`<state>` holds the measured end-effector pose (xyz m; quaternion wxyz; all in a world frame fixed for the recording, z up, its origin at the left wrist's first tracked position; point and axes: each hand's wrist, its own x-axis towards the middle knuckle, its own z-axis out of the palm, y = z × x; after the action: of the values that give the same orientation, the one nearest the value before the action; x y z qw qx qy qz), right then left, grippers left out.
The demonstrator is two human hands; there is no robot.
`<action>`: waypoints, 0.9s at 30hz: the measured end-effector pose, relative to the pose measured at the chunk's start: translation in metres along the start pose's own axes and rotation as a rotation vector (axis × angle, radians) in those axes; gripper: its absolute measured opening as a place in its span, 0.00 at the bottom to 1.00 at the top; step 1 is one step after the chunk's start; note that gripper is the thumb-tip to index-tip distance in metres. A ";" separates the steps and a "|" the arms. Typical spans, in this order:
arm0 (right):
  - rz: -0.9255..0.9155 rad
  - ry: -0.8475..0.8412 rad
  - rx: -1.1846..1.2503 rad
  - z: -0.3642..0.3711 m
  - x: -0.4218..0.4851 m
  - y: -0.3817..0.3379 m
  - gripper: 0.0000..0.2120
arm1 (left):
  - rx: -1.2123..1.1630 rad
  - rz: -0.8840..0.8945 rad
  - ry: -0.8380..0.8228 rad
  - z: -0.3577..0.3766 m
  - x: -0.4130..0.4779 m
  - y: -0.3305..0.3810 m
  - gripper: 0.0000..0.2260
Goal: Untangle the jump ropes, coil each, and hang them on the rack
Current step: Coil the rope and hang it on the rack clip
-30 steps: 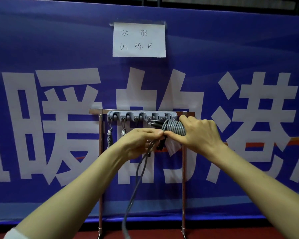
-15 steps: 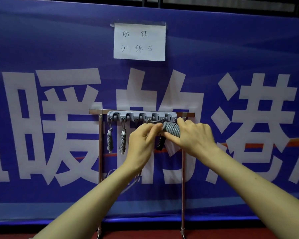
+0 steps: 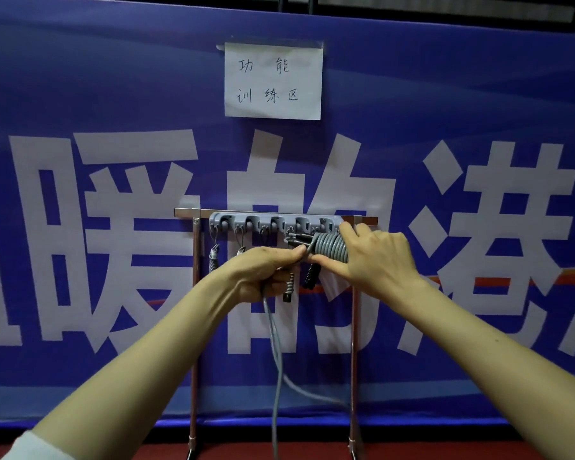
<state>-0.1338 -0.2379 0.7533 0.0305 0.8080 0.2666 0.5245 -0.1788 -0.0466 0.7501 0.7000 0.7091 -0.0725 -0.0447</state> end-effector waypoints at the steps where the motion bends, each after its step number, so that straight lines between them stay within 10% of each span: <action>1: -0.011 0.014 -0.005 0.001 0.000 0.001 0.35 | 0.025 -0.004 -0.005 -0.001 0.000 0.001 0.10; 12: 0.163 -0.173 0.191 -0.008 -0.003 0.002 0.31 | 0.090 0.233 0.062 0.016 0.002 -0.010 0.10; 27: 0.581 -0.665 1.502 -0.015 -0.006 -0.003 0.33 | 0.244 0.480 0.138 0.021 -0.002 0.006 0.09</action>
<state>-0.1497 -0.2413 0.7544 -0.5692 0.7617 0.3024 -0.0660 -0.1841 -0.0666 0.7556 0.6032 0.7521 -0.1957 0.1798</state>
